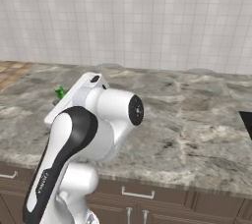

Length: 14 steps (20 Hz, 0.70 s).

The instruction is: Open the cabinet directly in front. Then move the beer and the mug to the dining counter with the candle on it.

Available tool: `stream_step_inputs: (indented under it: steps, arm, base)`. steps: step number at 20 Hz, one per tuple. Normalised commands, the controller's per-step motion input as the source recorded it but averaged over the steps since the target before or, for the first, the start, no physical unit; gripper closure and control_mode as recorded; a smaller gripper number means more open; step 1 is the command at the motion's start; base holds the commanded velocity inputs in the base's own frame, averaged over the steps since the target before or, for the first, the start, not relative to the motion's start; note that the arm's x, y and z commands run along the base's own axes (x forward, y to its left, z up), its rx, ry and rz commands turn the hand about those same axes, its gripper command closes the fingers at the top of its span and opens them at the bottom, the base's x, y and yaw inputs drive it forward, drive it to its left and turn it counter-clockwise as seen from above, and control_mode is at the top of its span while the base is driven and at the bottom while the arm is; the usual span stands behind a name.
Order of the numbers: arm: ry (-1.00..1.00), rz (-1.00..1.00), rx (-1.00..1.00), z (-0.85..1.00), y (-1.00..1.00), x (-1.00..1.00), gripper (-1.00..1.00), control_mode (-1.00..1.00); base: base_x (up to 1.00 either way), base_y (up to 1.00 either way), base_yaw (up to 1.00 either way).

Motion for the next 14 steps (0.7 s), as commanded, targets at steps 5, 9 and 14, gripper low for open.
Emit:
stream_step_inputs:
  steps: [5, 9, 14]
  arm:
    - [-0.12, 0.0, 0.0, -0.46, -0.01, 0.44, 1.0, -1.0]
    - [-0.02, -0.01, 0.0, -0.28, 0.0, 0.52, 1.0, -1.0]
    - [0.05, -0.05, 0.01, -0.19, 0.0, 0.52, 1.0, -1.0]
  base:
    - [0.0, 0.0, 0.0]
    - [0.0, 0.0, 0.0]
    - [0.0, 0.0, 0.0]
